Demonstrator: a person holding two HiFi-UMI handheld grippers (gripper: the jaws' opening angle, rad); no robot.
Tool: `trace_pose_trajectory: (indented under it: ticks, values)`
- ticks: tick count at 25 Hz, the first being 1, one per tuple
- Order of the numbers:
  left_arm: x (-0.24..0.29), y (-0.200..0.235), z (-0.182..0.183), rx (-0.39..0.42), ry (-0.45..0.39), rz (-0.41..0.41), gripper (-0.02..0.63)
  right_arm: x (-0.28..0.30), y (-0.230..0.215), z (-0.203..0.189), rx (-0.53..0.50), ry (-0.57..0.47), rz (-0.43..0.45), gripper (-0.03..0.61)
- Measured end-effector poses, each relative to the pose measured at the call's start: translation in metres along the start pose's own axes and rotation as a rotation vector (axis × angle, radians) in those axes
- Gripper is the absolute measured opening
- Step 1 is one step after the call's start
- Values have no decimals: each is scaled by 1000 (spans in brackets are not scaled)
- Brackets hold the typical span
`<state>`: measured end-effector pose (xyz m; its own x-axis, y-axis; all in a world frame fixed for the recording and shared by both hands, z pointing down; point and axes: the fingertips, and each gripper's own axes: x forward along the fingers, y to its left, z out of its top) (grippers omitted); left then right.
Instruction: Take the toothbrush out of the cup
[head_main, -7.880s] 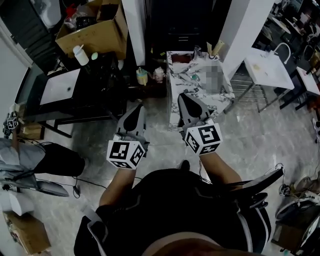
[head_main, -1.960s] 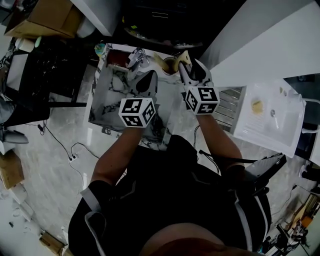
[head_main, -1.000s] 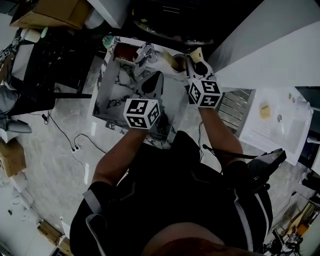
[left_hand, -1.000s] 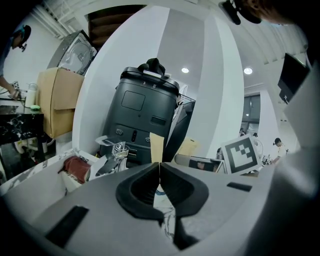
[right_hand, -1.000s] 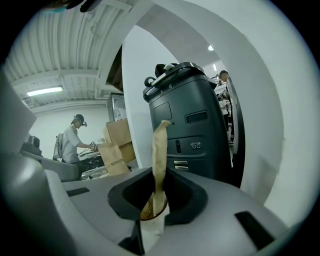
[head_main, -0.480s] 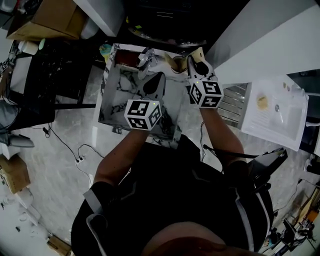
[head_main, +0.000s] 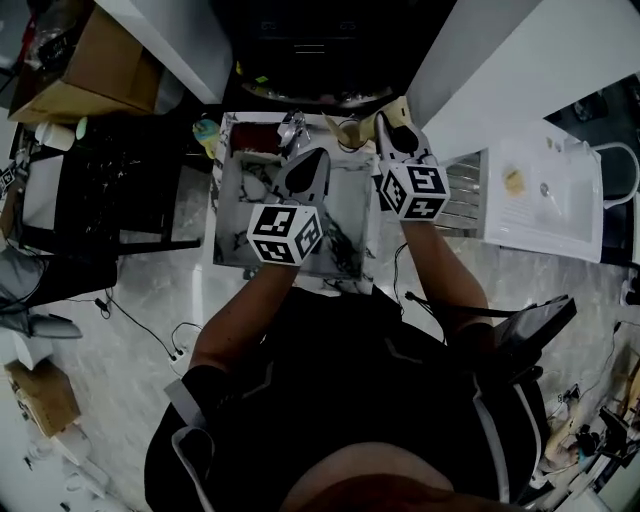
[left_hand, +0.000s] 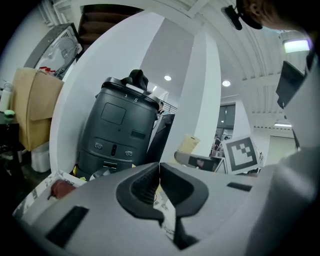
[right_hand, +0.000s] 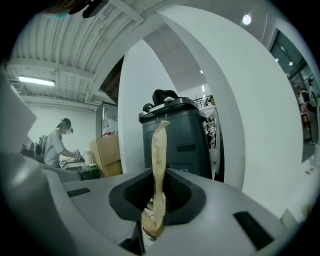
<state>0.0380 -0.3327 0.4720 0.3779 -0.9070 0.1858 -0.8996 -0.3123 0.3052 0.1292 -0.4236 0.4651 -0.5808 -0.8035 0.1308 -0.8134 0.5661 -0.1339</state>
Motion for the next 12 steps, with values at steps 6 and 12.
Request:
trace_pose_trajectory:
  ticks: [6, 12]
  values:
    - [-9, -7, 15, 13, -10, -63, 8, -26, 6, 24, -2, -35, -60, 51]
    - [-15, -14, 23, 37, -24, -104, 8, -48, 11, 34, -6, -39, -106, 51]
